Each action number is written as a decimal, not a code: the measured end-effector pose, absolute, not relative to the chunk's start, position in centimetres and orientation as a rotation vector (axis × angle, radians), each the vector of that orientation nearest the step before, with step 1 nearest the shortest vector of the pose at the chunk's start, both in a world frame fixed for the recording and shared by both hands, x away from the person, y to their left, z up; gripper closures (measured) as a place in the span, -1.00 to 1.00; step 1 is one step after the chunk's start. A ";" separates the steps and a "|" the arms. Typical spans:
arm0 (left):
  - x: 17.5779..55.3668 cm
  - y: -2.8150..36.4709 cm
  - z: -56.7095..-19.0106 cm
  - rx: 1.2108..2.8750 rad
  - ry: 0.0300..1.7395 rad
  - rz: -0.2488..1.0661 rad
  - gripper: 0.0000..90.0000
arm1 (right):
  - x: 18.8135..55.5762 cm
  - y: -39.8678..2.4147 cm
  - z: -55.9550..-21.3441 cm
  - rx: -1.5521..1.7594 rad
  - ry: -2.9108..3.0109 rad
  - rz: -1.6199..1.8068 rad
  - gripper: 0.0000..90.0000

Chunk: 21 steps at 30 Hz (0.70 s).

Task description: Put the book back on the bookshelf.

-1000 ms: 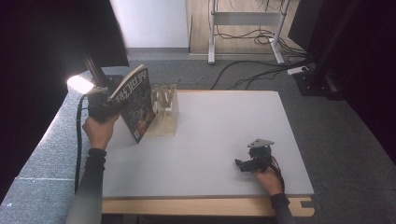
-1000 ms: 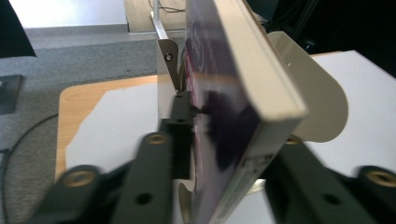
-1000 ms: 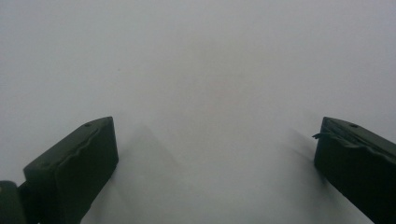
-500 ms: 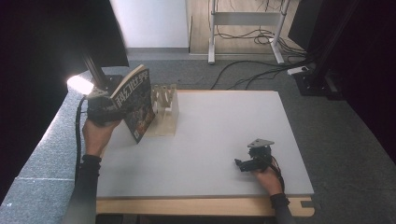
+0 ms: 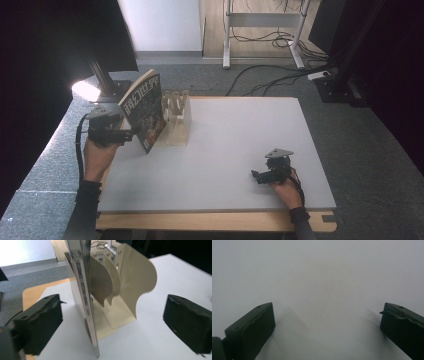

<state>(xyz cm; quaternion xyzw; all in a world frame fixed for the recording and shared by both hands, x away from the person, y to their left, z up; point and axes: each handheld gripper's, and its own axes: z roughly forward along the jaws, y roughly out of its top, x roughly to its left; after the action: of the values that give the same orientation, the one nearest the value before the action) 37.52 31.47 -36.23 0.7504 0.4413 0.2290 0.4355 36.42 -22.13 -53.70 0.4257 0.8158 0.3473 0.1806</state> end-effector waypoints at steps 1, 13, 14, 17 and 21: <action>37.2 31.4 -36.4 1.874 1.093 0.569 -1.00 | 36.4 -22.1 -53.7 1.202 2.305 0.981 -1.00; 34.6 30.1 -37.9 1.888 1.007 0.514 -1.00 | 36.4 -22.1 -53.7 1.206 2.305 0.981 -1.00; 34.5 29.8 -38.1 1.894 0.997 0.503 -1.00 | 36.4 -22.1 -53.7 1.204 2.304 0.981 -1.00; 34.3 28.7 -38.8 1.916 0.960 0.488 -1.00 | 36.4 -22.1 -53.7 1.209 2.305 0.981 -1.00; 34.1 27.2 -40.0 1.946 0.930 0.464 -1.00 | 36.4 -22.1 -53.7 1.209 2.305 0.983 -1.00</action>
<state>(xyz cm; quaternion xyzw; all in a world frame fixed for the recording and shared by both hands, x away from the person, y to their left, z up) 34.14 27.25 -40.00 0.7872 0.3763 0.1877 0.4510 36.41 -22.13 -53.68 0.4275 0.8152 0.3476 0.1787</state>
